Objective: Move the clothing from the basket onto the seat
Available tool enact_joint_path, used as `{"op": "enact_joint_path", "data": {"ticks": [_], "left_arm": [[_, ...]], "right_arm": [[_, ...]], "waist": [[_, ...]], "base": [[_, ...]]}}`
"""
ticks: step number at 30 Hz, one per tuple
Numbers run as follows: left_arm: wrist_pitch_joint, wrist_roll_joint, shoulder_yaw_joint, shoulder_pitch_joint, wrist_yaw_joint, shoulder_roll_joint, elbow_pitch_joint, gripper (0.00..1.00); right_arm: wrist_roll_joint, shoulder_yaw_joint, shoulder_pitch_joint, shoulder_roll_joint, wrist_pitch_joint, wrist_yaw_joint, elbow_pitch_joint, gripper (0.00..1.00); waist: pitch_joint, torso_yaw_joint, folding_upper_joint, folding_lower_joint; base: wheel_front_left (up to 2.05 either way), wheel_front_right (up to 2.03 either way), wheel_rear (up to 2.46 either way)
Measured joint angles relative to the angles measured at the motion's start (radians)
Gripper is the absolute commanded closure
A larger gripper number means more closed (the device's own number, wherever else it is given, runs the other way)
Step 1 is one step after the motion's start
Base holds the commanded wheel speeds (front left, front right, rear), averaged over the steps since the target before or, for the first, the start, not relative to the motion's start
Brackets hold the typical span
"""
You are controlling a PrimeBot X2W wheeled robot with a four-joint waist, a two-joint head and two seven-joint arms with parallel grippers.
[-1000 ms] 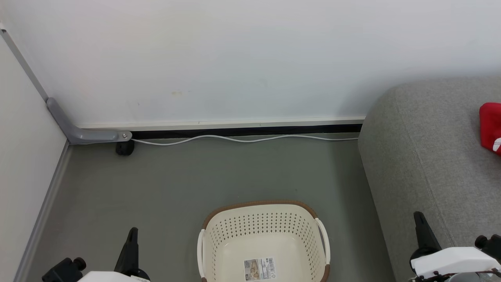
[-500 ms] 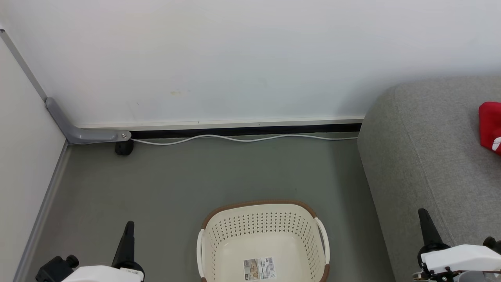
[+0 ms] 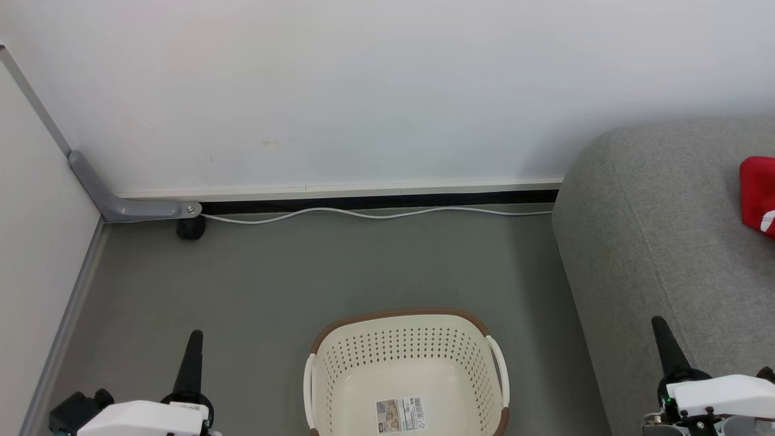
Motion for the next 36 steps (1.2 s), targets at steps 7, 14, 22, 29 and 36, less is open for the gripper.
{"op": "enact_joint_path", "data": {"ticks": [7, 14, 22, 29, 36], "left_arm": [[0.022, -0.078, 0.008, -0.004, 0.0, 0.0, -0.007, 1.0], [0.038, -0.146, 0.013, -0.016, 0.0, 0.001, -0.011, 1.0], [0.057, -0.234, 0.023, -0.021, 0.0, 0.001, -0.019, 1.0], [0.083, -0.309, 0.03, -0.033, 0.0, 0.001, -0.025, 1.0], [0.1, -0.398, 0.039, -0.04, 0.0, 0.002, -0.035, 1.0]], "right_arm": [[0.075, -0.015, -0.001, 0.0, 0.021, 0.0, -0.01, 1.0], [0.136, -0.021, -0.003, 0.001, 0.042, 0.0, -0.019, 1.0], [0.225, -0.036, -0.003, 0.001, 0.061, 0.0, -0.035, 1.0], [0.296, -0.049, -0.003, 0.002, 0.079, 0.0, -0.045, 1.0], [0.377, -0.058, -0.003, 0.002, 0.104, 0.0, -0.063, 1.0]], "waist": [[0.001, -0.001, 0.0, 0.0], [0.002, -0.002, 0.0, 0.0], [0.003, -0.003, 0.0, 0.0], [0.004, -0.004, 0.0, 0.0], [0.004, -0.006, 0.0, -0.0001]], "base": [[0.0, 0.0, 0.0], [0.0, 0.0, 0.0], [0.0, 0.0, 0.0], [0.0, 0.0, 0.0], [0.0, 0.0, 0.0]]}}
